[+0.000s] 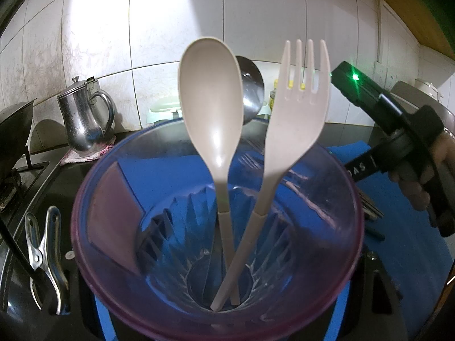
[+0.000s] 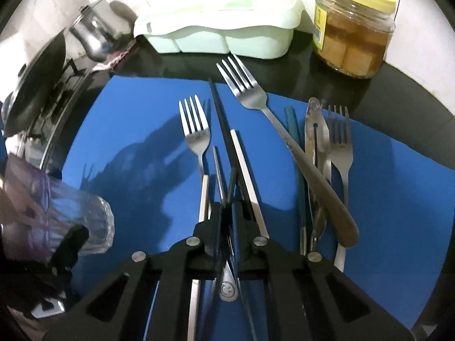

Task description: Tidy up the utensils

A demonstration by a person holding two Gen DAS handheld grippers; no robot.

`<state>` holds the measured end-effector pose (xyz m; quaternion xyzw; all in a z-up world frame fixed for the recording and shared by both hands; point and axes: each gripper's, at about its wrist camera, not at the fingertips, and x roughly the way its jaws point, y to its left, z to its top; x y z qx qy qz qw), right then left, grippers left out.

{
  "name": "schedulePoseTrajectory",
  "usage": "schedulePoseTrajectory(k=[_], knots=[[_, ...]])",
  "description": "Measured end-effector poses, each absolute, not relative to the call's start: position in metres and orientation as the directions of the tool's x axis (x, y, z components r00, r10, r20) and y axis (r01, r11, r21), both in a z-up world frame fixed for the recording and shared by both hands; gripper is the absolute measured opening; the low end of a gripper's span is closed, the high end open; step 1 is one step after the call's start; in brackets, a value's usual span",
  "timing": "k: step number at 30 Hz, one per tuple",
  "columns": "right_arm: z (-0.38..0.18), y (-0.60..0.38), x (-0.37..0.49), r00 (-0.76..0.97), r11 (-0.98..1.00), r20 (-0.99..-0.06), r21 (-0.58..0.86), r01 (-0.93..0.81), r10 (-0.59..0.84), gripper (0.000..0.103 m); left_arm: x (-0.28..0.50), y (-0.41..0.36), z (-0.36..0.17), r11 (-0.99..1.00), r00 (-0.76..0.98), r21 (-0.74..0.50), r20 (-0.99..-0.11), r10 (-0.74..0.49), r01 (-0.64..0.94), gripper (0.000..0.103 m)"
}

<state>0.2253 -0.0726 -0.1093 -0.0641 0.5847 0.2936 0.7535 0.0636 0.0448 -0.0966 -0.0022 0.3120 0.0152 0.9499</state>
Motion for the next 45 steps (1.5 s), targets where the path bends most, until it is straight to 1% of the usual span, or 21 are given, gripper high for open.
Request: schedulePoseTrajectory(k=[3, 6, 10, 13, 25, 38, 45], knots=[[-0.106, -0.08, 0.223, 0.171, 0.822, -0.894, 0.287, -0.491, 0.414, 0.006, 0.064, 0.045, -0.097, 1.0, 0.805, 0.005, -0.593, 0.028, -0.03, 0.084], [-0.093, -0.092, 0.215, 0.219, 0.807, -0.843, 0.346, -0.478, 0.491, 0.006, 0.064, 0.045, -0.097, 1.0, 0.805, 0.006, -0.593, 0.028, -0.03, 0.084], [-0.068, -0.107, 0.195, 0.304, 0.771, -0.758, 0.382, -0.509, 0.577, 0.006, 0.064, 0.045, -0.096, 1.0, 0.805, 0.005, -0.593, 0.027, -0.03, 0.084], [-0.053, -0.118, 0.178, 0.353, 0.754, -0.705, 0.394, -0.526, 0.615, 0.006, 0.065, 0.045, -0.097, 1.0, 0.805, 0.005, -0.593, 0.027, -0.03, 0.084], [0.003, -0.137, 0.131, 0.496, 0.756, -0.587, 0.363, -0.545, 0.64, 0.006, 0.064, 0.044, -0.097, 1.0, 0.804, 0.004, -0.594, 0.026, -0.03, 0.084], [0.035, -0.139, 0.109, 0.583, 0.768, -0.508, 0.329, -0.549, 0.634, 0.006, 0.064, 0.043, -0.097, 1.0, 0.804, 0.004, -0.594, 0.027, -0.03, 0.084], [0.047, -0.134, 0.109, 0.602, 0.774, -0.497, 0.295, -0.56, 0.625, 0.006, 0.064, 0.044, -0.097, 1.0, 0.804, 0.003, -0.594, 0.026, -0.03, 0.084]])
